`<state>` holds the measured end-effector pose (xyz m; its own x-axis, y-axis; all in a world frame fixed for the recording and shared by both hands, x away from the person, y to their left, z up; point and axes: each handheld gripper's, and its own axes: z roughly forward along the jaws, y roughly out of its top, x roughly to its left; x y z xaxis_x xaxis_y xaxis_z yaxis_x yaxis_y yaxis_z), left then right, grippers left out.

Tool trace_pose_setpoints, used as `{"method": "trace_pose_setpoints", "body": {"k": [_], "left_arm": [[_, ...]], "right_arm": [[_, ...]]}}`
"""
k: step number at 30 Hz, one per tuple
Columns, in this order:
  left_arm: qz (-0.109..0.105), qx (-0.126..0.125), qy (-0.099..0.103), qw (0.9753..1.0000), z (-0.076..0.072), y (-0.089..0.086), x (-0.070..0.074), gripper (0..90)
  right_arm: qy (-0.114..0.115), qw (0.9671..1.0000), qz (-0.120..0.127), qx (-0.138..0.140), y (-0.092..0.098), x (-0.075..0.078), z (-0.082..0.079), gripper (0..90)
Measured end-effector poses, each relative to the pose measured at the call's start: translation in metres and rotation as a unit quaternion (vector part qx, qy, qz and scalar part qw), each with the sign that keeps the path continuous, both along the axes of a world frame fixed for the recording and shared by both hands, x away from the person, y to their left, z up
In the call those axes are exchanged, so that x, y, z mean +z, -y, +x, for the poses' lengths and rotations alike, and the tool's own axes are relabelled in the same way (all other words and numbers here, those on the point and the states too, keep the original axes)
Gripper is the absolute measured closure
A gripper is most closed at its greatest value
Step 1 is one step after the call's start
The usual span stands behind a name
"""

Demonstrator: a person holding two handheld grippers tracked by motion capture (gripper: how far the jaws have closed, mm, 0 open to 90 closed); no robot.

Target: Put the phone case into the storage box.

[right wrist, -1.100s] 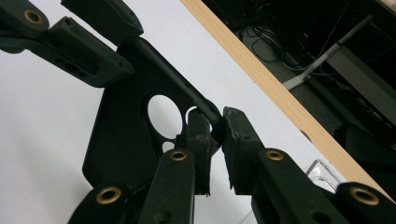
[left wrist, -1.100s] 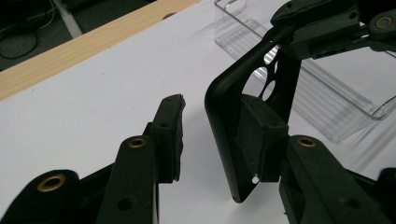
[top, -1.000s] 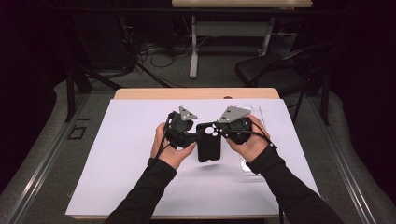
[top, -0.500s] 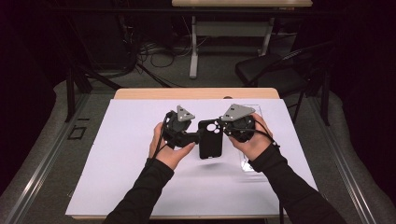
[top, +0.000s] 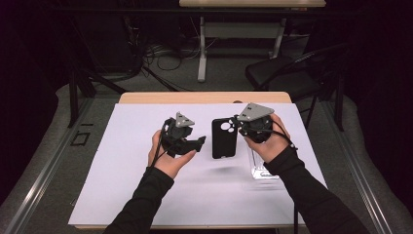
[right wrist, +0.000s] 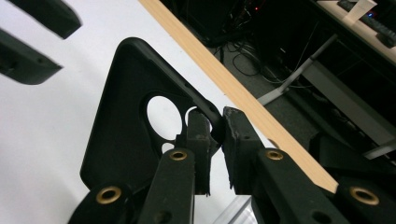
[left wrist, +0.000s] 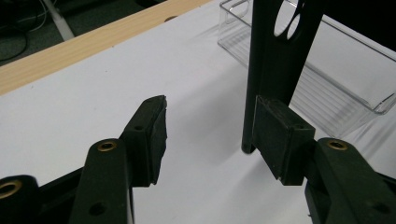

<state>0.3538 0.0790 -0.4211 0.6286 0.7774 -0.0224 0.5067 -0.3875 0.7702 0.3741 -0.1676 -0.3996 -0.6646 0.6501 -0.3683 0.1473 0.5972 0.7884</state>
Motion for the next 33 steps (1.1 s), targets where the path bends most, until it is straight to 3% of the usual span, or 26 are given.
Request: {"method": "trace_pose_setpoints", "body": {"k": [3,9,14,17,24,33], "left_arm": [[0.002,0.002,0.0,1.0,0.0,-0.005,-0.002,45.4],[-0.012,0.007,-0.011,0.9999,0.0,-0.019,-0.008,45.5],[-0.008,0.001,-0.018,0.9998,-0.001,-0.031,-0.015,45.4],[-0.006,0.008,-0.005,0.9999,-0.002,-0.04,-0.022,44.1],[-0.006,0.016,0.001,0.9999,-0.01,-0.06,-0.031,41.8],[-0.042,0.018,-0.005,0.9989,-0.025,-0.085,-0.043,33.0]], "right_arm": [[0.002,1.0,0.003,-0.004,0.004,0.004,0.003,82.1],[0.005,1.0,0.005,-0.004,0.01,0.012,0.009,82.1],[0.008,0.9999,0.013,-0.003,0.014,0.017,0.014,82.0],[0.01,0.9998,0.015,-0.001,0.016,0.02,0.017,82.0],[0.019,0.9997,0.015,-0.004,0.021,0.027,0.02,82.0],[0.037,0.9991,0.02,-0.006,0.037,0.04,0.021,82.0]]}}
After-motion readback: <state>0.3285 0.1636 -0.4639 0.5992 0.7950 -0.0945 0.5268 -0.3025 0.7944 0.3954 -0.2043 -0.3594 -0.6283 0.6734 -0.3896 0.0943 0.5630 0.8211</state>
